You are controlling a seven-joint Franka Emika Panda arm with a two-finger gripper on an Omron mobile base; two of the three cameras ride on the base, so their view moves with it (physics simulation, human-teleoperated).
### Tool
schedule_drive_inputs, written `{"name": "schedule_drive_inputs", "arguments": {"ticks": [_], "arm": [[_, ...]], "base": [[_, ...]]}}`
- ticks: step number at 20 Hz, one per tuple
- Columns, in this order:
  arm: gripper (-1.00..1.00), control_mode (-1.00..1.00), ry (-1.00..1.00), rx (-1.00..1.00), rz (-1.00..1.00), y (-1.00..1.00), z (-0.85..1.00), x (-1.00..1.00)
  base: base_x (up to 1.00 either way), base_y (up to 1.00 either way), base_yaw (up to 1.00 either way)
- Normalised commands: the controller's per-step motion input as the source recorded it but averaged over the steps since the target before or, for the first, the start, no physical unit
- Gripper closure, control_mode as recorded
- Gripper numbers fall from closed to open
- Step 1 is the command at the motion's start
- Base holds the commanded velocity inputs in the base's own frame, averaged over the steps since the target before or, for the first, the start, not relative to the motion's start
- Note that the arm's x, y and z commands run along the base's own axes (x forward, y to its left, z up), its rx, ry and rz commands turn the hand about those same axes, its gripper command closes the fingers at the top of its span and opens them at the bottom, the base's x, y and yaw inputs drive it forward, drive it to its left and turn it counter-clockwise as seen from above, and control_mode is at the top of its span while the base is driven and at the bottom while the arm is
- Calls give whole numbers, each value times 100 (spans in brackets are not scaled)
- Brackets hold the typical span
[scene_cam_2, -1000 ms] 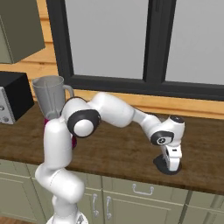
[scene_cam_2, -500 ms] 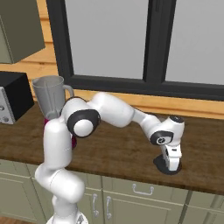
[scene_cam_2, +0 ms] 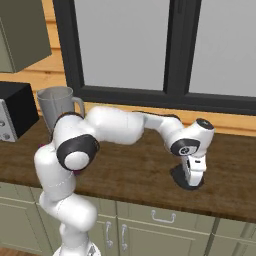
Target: Close the lid blender by securely placing the lid on top.
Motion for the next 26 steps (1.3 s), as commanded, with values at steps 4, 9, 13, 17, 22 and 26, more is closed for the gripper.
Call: {"name": "schedule_drive_inputs", "arguments": {"ticks": [4, 9, 13, 17, 22, 26], "arm": [[100, -100, -29, 3, -7, 86, 100, -21], [100, -100, -35, 0, -13, 100, 100, -12], [100, -100, -26, 0, -13, 100, 100, -4], [100, -100, -20, 0, -10, 100, 100, -1], [100, -100, -6, 0, -10, 100, 100, 10], [100, -100, 0, 0, -2, 100, 100, 21]], "base": [[0, 0, 0], [0, 0, 0], [0, 0, 0], [0, 0, 0], [0, 0, 0], [0, 0, 0]]}}
